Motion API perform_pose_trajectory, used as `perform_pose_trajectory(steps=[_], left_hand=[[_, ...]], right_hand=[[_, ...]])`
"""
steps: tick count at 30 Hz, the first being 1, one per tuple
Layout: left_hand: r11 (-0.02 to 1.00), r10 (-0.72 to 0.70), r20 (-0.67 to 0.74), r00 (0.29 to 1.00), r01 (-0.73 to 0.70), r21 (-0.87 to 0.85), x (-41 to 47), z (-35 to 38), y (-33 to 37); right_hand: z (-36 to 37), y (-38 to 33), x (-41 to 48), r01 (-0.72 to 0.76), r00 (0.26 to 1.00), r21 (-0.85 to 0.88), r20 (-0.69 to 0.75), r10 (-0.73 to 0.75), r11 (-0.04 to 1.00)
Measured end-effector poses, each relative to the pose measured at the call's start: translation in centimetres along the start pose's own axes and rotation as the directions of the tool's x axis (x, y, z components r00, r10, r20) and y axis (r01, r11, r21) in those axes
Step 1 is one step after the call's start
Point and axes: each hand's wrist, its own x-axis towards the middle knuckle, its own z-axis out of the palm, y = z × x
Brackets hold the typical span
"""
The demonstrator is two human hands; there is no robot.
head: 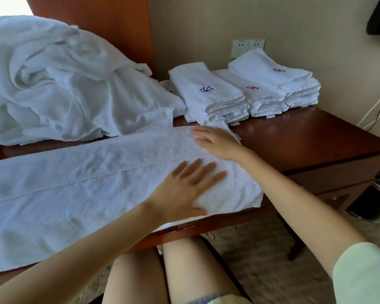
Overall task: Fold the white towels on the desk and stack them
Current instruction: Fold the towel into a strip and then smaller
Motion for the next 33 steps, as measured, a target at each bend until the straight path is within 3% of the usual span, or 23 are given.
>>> perform_pose_trajectory(steps=[3,6,7,9,12,14,16,19,20,25,27,29,31,33], left_hand=[[0.994,0.029,-0.114,0.993,-0.041,-0.099,-0.2,-0.4,-0.6],[0.919,-0.002,-0.112,0.994,-0.043,-0.393,-0.4,-1.4,-1.4],[0.851,-0.06,-0.056,0.997,0.022,-0.524,-0.2,-1.9,-2.0],[0.572,-0.22,0.094,0.971,0.207,-0.794,0.7,-3.4,-3.4],[0.169,-0.436,0.256,0.863,0.358,-0.918,1.8,-4.2,-6.1],[0.028,-0.506,0.311,0.804,0.376,-0.926,2.2,-3.7,-7.3],[-0.002,-0.538,0.331,0.775,0.392,-0.92,2.8,-2.9,-7.7],[0.046,-0.577,0.279,0.768,0.372,-0.927,3.7,-2.4,-7.7],[0.103,-0.595,0.232,0.77,0.359,-0.927,3.8,-2.4,-7.6],[0.631,-0.643,-0.132,0.755,0.424,-0.65,2.4,-3.3,-5.9],[0.791,-0.549,-0.334,0.766,0.347,-0.504,1.1,-3.8,-4.2],[0.882,-0.438,-0.39,0.81,0.305,-0.359,-0.2,-4.0,-2.7],[0.902,-0.408,-0.358,0.84,0.309,-0.302,-1.0,-3.6,-2.0],[0.881,-0.44,-0.331,0.835,0.329,-0.34,-1.6,-3.5,-2.0]], right_hand=[[-0.3,-0.4,-0.7,0.012,0.997,0.168,-0.078,0.001,0.986],[-1.2,-0.9,-1.7,0.063,0.992,0.282,-0.12,-0.03,0.957],[-1.7,-1.0,-2.2,0.079,0.991,0.318,-0.13,-0.04,0.945],[-2.8,-1.3,-3.5,0.11,0.988,0.42,-0.148,-0.052,0.901],[-3.8,-1.9,-6.3,0.146,0.987,0.562,-0.142,-0.079,0.814],[-3.4,-2.0,-8.1,0.133,0.991,0.585,-0.075,-0.11,0.8],[-2.4,-1.9,-9.1,0.128,0.991,0.462,-0.017,-0.135,0.878],[-1.2,-1.9,-8.6,0.194,0.978,0.251,-0.12,-0.169,0.948],[-1.1,-1.9,-8.2,0.216,0.97,0.213,-0.155,-0.185,0.953],[-0.4,-2.0,-6.5,0.293,0.894,-0.15,-0.307,-0.326,0.944],[-0.1,-1.9,-6.3,0.262,0.909,-0.063,-0.318,-0.268,0.963],[-0.3,-1.8,-6.2,0.187,0.932,0.263,-0.352,-0.087,0.946],[-1.0,-1.5,-6.1,0.146,0.904,0.535,-0.414,0.108,0.832],[-1.6,-0.6,-6.1,0.054,0.896,0.632,-0.372,0.241,0.773]])
